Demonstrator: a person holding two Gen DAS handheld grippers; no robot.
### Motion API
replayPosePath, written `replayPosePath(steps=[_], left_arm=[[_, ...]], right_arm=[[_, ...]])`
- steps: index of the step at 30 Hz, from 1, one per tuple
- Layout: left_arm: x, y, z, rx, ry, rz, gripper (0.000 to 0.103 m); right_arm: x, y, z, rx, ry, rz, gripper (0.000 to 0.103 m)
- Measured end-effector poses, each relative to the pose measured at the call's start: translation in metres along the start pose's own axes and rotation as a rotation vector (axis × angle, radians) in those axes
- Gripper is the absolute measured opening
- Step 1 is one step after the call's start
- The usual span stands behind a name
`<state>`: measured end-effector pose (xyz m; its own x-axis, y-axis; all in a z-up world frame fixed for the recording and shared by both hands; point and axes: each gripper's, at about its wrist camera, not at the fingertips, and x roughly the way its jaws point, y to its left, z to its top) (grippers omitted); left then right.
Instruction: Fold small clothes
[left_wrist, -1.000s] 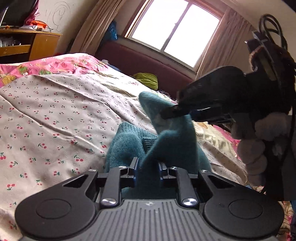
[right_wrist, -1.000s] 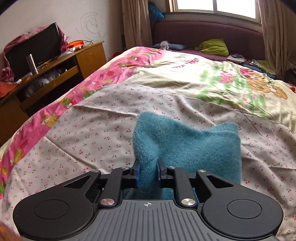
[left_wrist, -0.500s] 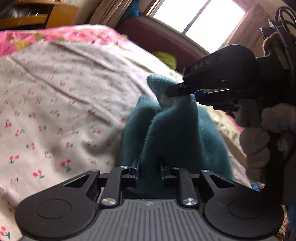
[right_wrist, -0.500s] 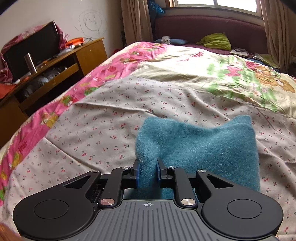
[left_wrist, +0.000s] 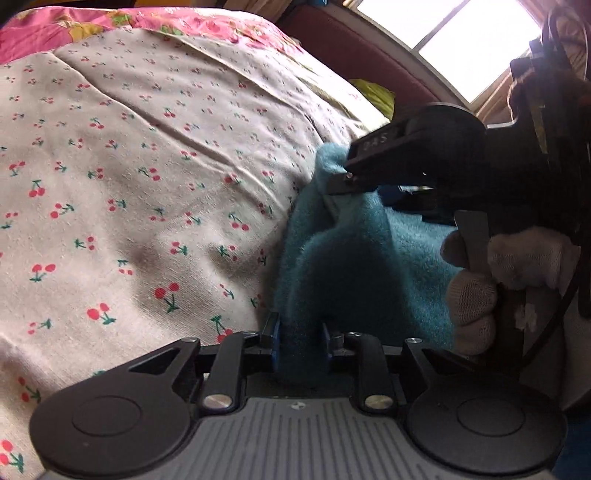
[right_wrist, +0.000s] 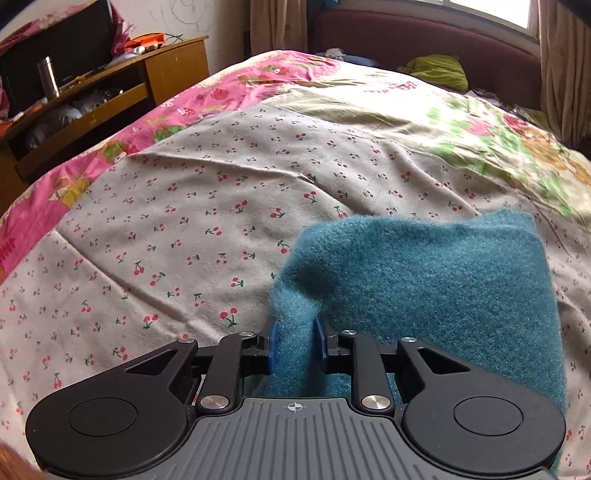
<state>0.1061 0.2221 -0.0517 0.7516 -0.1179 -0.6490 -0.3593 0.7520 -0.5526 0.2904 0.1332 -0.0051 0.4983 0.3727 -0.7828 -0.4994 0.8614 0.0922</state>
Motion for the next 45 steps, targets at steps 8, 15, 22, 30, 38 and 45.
replayPosePath(steps=[8, 15, 22, 30, 38, 45], left_arm=[[0.005, 0.001, -0.001, -0.003, 0.016, 0.005, 0.041], [0.004, -0.004, -0.004, 0.026, 0.002, 0.015, 0.041], [-0.007, -0.002, -0.003, 0.024, -0.057, 0.018, 0.039], [-0.015, -0.005, -0.002, 0.064, -0.145, 0.075, 0.035], [-0.024, -0.004, -0.001, 0.041, -0.221, -0.002, 0.035], [-0.034, -0.040, 0.000, 0.178, -0.291, -0.083, 0.039]], right_arm=[[-0.037, -0.021, 0.003, 0.075, 0.009, 0.136, 0.023], [-0.031, 0.022, -0.016, -0.237, 0.062, -0.029, 0.035], [-0.021, 0.023, -0.015, -0.199, 0.068, -0.015, 0.021], [0.006, -0.041, -0.027, 0.269, 0.058, 0.241, 0.019], [-0.002, -0.051, -0.021, 0.277, 0.058, 0.325, 0.024], [-0.007, -0.068, -0.017, 0.291, 0.076, 0.426, 0.024]])
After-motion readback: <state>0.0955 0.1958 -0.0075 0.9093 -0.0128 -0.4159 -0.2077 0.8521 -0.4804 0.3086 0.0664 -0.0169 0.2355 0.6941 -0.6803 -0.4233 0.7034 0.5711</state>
